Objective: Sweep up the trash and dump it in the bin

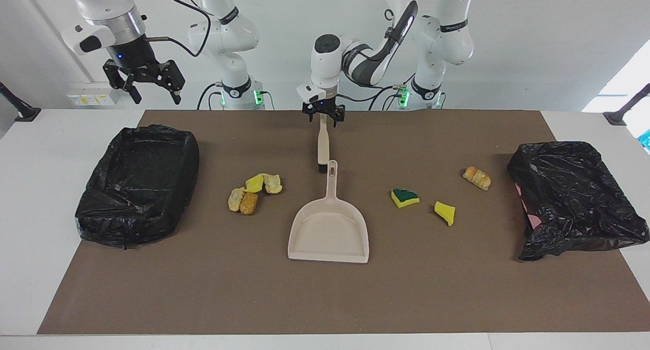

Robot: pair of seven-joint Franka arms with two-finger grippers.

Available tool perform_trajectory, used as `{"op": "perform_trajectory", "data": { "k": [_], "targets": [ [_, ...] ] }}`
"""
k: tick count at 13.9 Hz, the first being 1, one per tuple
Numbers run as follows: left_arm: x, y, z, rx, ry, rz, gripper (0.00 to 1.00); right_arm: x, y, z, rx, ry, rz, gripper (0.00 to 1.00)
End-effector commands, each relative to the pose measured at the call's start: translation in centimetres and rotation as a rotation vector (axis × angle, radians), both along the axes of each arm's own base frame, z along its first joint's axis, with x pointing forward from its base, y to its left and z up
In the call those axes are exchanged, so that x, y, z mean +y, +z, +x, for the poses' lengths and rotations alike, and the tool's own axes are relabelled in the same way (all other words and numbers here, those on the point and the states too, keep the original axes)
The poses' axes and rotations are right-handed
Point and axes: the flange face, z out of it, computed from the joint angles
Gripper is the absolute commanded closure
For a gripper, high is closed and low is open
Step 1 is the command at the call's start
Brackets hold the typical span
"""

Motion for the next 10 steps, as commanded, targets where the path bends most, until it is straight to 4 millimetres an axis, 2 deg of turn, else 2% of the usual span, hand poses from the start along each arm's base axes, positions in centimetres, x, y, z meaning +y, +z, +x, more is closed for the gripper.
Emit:
{"op": "perform_trajectory", "data": {
  "k": [1, 4, 8, 10],
  "targets": [
    [0.6, -0.1, -0.1, 0.006, 0.057, 0.011, 1.00, -0.1, 0.3, -0.1, 0.005, 0.024, 0.016, 0.00],
    [1.4, 1.1, 1.0, 0.023, 0.101, 0.037, 1.00, -0.1, 0.3, -0.1, 0.005, 0.024, 0.016, 0.00],
    [3.4, 3.5, 2.9, 0.075, 0.209, 0.136, 1.00, -0.1, 0.3, -0.1, 0.005, 0.024, 0.016, 0.00],
    [5.4, 4.1, 4.6, 0.083, 0.258, 0.210, 1.00, -0.1, 0.3, -0.1, 0.005, 0.024, 0.016, 0.00]
  ]
}}
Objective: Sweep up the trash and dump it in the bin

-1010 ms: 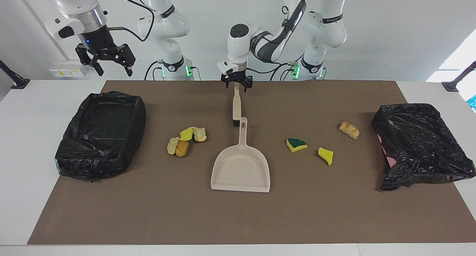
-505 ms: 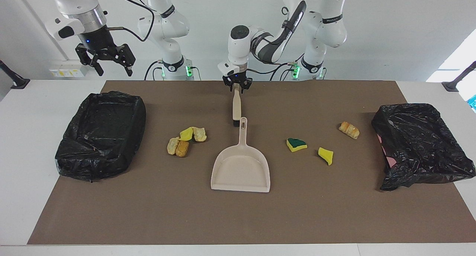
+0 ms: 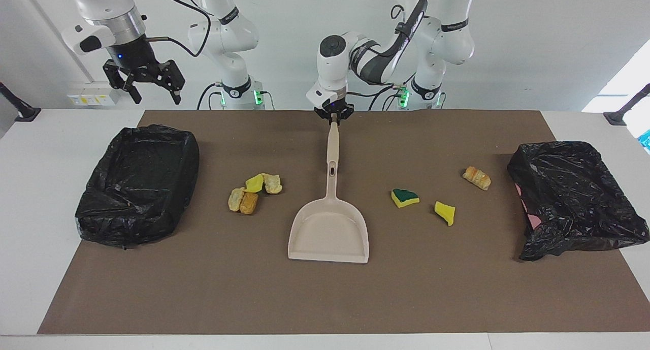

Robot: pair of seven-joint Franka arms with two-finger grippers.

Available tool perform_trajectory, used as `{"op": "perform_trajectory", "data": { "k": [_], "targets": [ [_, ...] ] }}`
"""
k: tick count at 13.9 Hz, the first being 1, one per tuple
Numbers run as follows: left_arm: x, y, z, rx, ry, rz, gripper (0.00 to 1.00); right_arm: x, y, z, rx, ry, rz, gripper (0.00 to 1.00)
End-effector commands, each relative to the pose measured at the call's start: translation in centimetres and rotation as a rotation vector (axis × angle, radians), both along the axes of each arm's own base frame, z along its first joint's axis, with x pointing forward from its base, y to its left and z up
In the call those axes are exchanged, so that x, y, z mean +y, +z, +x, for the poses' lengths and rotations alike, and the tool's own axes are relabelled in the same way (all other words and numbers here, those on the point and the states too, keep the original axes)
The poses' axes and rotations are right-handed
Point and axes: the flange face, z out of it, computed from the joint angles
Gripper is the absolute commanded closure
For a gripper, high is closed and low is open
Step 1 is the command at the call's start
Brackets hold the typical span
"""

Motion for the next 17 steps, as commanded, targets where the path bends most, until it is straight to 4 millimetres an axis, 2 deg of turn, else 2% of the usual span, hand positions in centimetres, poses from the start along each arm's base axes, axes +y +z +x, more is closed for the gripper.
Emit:
{"op": "perform_trajectory", "data": {
  "k": [1, 3, 6, 8, 10, 11, 12, 14, 16, 17],
  "targets": [
    [2.5, 1.5, 1.9, -0.005, 0.087, 0.110, 1.00, -0.1, 0.3, -0.1, 0.005, 0.024, 0.016, 0.00],
    [4.0, 1.7, 3.6, -0.032, 0.161, 0.176, 1.00, -0.1, 0.3, -0.1, 0.005, 0.024, 0.016, 0.00],
    [7.9, 2.8, 7.7, -0.054, 0.291, 0.238, 1.00, -0.1, 0.3, -0.1, 0.005, 0.024, 0.015, 0.00],
    [10.9, 3.8, 10.5, -0.077, 0.343, 0.287, 1.00, -0.1, 0.3, -0.1, 0.005, 0.024, 0.015, 0.00],
    [14.4, 3.7, 12.7, -0.082, 0.396, 0.337, 1.00, 0.1, 0.3, -0.2, 0.013, 0.036, 0.015, 0.00],
    [16.7, 3.5, 13.5, -0.060, 0.427, 0.394, 1.00, 0.5, 0.3, -0.3, 0.014, 0.046, 0.018, 0.00],
    [19.1, 3.4, 14.1, -0.042, 0.456, 0.451, 1.00, 1.2, 0.0, -0.3, 0.010, 0.052, 0.018, 0.00],
    [23.8, 2.9, 15.9, -0.010, 0.534, 0.482, 1.00, 4.0, -0.7, 0.5, -0.014, 0.097, 0.014, 0.00],
    [27.9, 2.2, 16.9, 0.023, 0.600, 0.484, 1.00, 7.9, -3.6, 2.3, 0.018, 0.160, 0.024, 0.00],
    [29.6, 2.1, 17.2, 0.038, 0.614, 0.479, 1.00, 10.0, -4.2, 2.6, 0.022, 0.184, 0.037, 0.00]
  ]
}}
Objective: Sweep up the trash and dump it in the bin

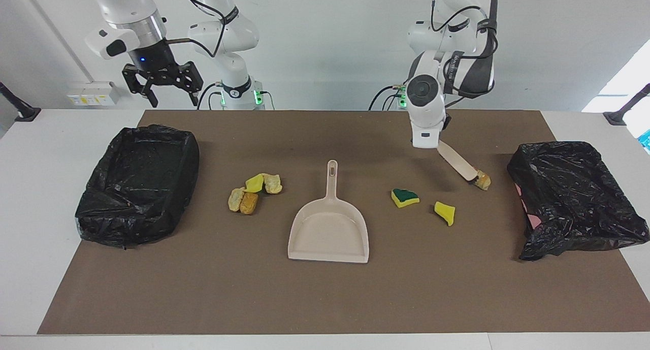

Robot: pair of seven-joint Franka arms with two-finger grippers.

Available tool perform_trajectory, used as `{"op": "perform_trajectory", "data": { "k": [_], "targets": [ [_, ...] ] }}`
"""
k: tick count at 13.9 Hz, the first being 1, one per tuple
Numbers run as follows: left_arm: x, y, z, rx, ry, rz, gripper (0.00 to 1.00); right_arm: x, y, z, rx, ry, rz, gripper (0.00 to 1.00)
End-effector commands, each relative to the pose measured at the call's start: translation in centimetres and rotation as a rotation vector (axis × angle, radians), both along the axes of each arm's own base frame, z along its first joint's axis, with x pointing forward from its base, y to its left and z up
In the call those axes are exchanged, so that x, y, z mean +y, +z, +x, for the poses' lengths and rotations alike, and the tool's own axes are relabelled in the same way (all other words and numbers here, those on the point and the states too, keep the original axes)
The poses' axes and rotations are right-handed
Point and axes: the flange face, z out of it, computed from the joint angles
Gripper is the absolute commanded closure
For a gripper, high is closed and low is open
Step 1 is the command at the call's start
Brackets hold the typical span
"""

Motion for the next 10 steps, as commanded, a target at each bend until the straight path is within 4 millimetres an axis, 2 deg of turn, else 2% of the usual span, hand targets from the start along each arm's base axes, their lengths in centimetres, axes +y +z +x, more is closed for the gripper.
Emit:
{"op": "perform_trajectory", "data": {
  "k": [1, 2, 4, 6, 7, 10],
  "targets": [
    [5.1, -0.7, 0.1, 0.043, 0.046, 0.005, 1.00, 5.4, -2.6, 1.6, -0.007, 0.059, 0.034, 0.00],
    [6.9, -0.8, 0.0, 0.057, 0.044, -0.002, 1.00, 7.7, -4.3, 2.2, -0.002, 0.046, 0.038, 0.00],
    [9.9, -1.8, -0.8, 0.055, 0.044, -0.011, 1.00, 14.4, -9.5, 3.1, 0.024, 0.009, 0.032, 0.00],
    [10.2, -3.4, -2.4, -0.006, 0.024, -0.042, 1.00, 21.7, -14.7, 3.3, 0.031, 0.002, 0.017, 0.00],
    [10.3, -4.0, -3.1, -0.031, 0.013, -0.058, 1.00, 24.4, -17.1, 3.4, 0.018, -0.023, 0.017, 0.00],
    [10.3, -4.6, -2.9, -0.092, -0.040, -0.106, 1.00, 29.2, -22.9, 3.3, 0.023, -0.133, 0.025, 0.00]
  ]
}}
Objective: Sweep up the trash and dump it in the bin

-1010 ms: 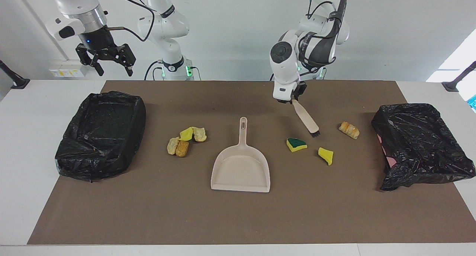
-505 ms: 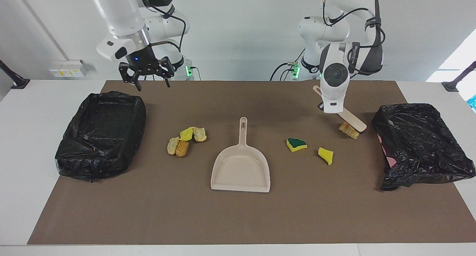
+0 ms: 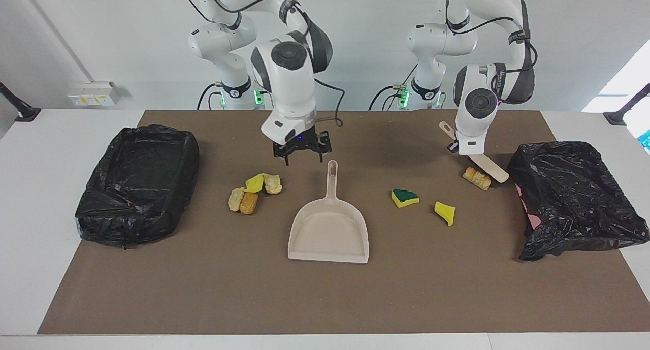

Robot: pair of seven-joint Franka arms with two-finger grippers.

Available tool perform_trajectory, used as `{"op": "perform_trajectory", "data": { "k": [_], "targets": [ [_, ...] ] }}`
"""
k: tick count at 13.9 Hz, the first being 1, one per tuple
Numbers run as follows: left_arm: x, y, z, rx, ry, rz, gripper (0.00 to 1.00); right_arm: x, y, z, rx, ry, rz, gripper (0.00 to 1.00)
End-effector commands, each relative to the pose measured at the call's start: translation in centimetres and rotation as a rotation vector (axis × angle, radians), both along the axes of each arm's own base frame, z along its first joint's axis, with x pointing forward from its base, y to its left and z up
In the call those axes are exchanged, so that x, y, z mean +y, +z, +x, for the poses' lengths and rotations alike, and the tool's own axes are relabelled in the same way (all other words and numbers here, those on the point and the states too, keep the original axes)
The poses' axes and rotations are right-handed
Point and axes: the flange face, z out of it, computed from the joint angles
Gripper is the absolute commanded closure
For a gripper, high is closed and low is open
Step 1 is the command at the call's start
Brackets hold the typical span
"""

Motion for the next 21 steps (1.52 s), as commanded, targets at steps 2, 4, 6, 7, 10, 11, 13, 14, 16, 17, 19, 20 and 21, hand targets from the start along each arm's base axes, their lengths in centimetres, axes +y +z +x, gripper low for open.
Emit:
{"op": "perform_trajectory", "data": {
  "k": [2, 4, 6, 7, 10, 11, 13, 14, 16, 17, 19, 20, 21],
  "targets": [
    [-0.2, 0.6, -0.8, -0.011, -0.162, -0.055, 1.00, 2.4, -5.2, 0.0, 0.088, -0.182, 0.070, 0.00],
    [-0.8, 0.5, -0.9, 0.016, -0.256, -0.083, 1.00, 2.6, -6.7, -1.1, 0.105, -0.188, 0.076, 0.00],
    [-1.6, 0.5, -0.2, -0.004, -0.359, -0.118, 1.00, 2.8, -7.3, -1.3, 0.110, -0.187, 0.072, 0.00],
    [-1.8, 0.6, 0.0, -0.012, -0.397, -0.130, 1.00, 2.8, -7.8, -1.2, 0.105, -0.187, 0.074, 0.00],
    [-2.8, 0.4, 0.4, 0.016, -0.557, -0.216, 1.00, 2.6, -8.1, -1.2, 0.099, -0.167, 0.076, 0.00],
    [-3.1, 0.5, 0.6, 0.005, -0.589, -0.251, 1.00, 2.6, -8.3, -1.2, 0.097, -0.163, 0.077, 0.22],
    [-4.2, 0.6, 0.6, 0.004, -0.644, -0.268, 1.00, 2.5, -8.5, -1.3, 0.110, -0.128, 0.069, 0.93],
    [-4.6, 0.6, 0.5, 0.015, -0.689, -0.275, 1.00, 2.0, -8.3, -1.0, 0.103, -0.106, 0.056, 1.00],
    [-5.5, 0.6, 0.3, 0.024, -0.729, -0.311, 1.00, 2.6, -7.7, -0.8, 0.088, -0.081, 0.082, 1.00],
    [-6.7, 0.8, 0.3, 0.016, -0.735, -0.332, 1.00, 2.4, -7.8, -0.6, 0.078, -0.009, 0.087, 1.00],
    [-8.1, 0.9, 0.2, 0.016, -0.750, -0.346, 1.00, 1.5, -6.3, -0.1, 0.055, 0.131, 0.109, 1.00],
    [-8.8, 0.9, -0.1, 0.020, -0.769, -0.347, 1.00, -0.2, -4.7, 0.5, 0.035, 0.179, 0.116, 1.00],
    [-9.2, 0.9, -0.3, 0.023, -0.779, -0.347, 1.00, -2.2, -3.2, 1.0, 0.019, 0.245, 0.123, 1.00]
  ]
}}
